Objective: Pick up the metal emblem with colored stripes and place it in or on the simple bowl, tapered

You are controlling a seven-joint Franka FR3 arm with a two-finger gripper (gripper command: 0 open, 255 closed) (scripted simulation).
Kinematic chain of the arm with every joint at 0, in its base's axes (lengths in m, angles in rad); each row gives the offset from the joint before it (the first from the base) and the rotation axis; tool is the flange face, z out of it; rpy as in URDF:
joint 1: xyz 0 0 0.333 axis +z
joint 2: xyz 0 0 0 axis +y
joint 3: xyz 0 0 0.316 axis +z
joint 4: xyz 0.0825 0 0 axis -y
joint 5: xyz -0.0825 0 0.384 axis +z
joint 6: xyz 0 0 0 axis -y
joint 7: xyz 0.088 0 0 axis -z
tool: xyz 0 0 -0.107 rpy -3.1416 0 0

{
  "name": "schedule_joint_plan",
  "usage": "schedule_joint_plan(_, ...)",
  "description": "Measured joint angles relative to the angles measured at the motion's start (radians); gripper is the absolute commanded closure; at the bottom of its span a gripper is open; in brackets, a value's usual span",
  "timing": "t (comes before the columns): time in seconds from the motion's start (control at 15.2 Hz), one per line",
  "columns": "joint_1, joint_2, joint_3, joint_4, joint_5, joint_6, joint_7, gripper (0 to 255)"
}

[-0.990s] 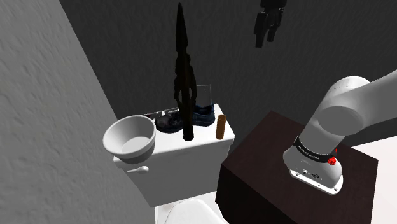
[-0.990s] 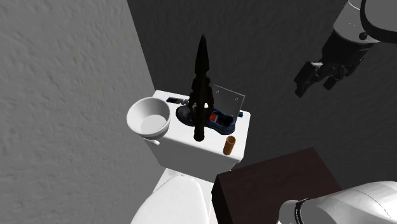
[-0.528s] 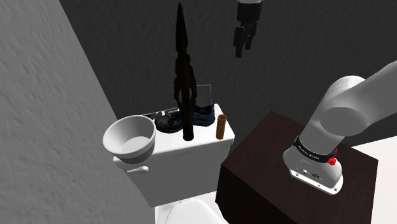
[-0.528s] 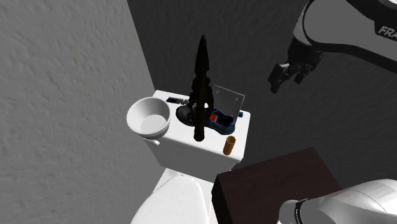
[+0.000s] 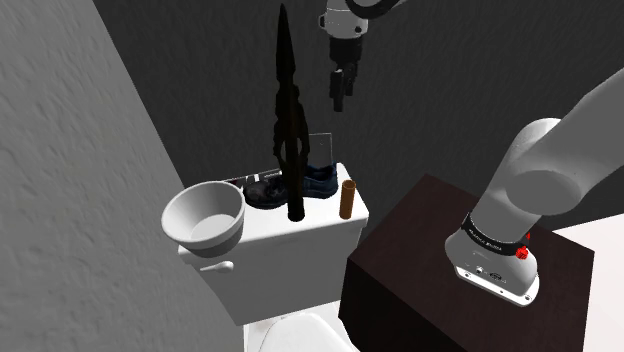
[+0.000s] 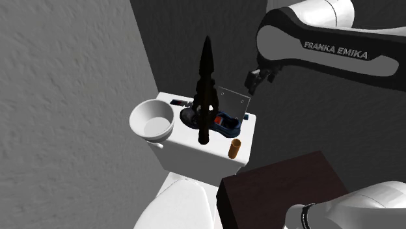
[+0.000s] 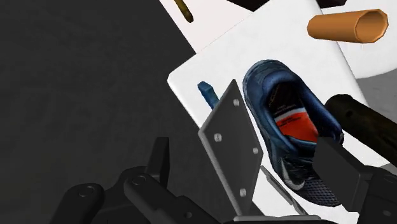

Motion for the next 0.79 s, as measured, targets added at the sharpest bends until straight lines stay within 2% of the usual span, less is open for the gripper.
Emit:
schedule_joint_plan(0.66, 0.063, 0.302, 0.078, 0.127, -0.078, 0.204, -0.057, 0)
schedule_joint_plan(0.79, 0.073, 0.357, 0.088, 0.183, -0.095, 0.196, -0.024, 0)
